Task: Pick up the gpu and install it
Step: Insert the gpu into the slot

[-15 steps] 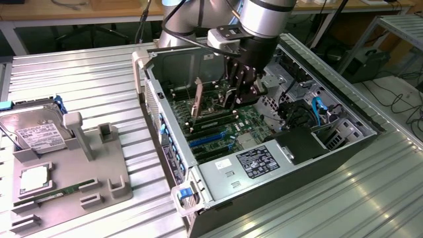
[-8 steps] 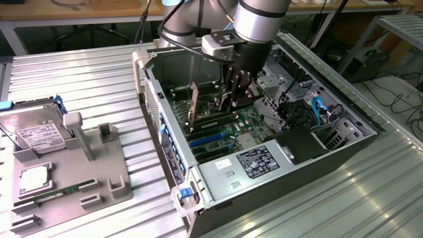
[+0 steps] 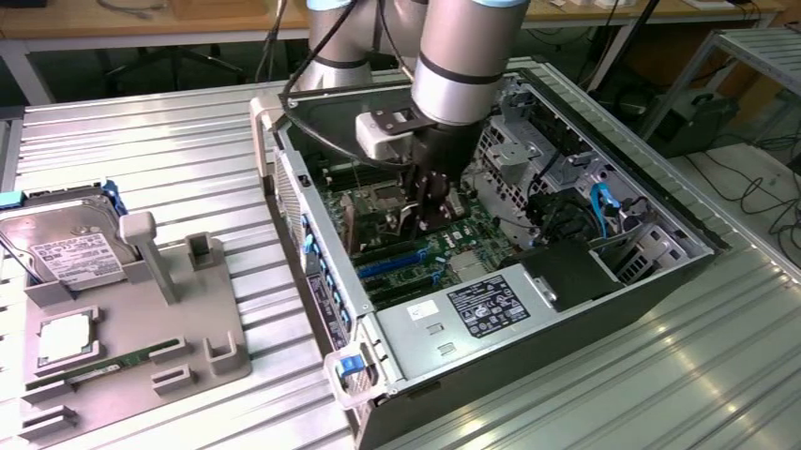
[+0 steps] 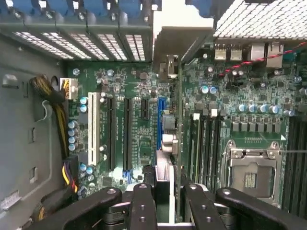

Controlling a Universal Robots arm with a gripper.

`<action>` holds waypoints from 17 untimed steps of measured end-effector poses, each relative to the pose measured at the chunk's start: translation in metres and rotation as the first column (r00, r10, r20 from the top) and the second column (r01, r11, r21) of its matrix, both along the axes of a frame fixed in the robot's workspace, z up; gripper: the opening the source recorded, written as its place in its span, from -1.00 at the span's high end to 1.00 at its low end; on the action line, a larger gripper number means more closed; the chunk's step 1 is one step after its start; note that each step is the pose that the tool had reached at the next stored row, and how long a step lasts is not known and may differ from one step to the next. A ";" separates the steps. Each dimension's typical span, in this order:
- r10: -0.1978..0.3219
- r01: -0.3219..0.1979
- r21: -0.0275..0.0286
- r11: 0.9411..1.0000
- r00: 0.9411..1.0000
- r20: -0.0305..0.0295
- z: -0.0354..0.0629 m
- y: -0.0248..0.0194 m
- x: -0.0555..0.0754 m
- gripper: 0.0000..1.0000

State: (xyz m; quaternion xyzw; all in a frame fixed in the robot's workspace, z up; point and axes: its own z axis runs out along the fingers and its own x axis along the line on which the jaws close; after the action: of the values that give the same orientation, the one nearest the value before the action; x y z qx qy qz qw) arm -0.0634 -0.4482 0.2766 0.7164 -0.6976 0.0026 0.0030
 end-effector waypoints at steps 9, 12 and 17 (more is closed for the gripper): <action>-0.039 0.039 0.000 0.999 0.999 -0.001 -0.0366 -0.0099 -0.017 0.44; -0.039 0.039 0.000 0.999 0.999 -0.001 -0.0373 -0.0100 -0.016 0.44; -0.039 0.039 0.000 0.999 0.999 -0.001 -0.0375 -0.0099 -0.014 0.44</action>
State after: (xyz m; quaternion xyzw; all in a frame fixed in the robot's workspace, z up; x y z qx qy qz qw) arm -0.0777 -0.4581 0.2392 0.7026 -0.7116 0.0021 0.0033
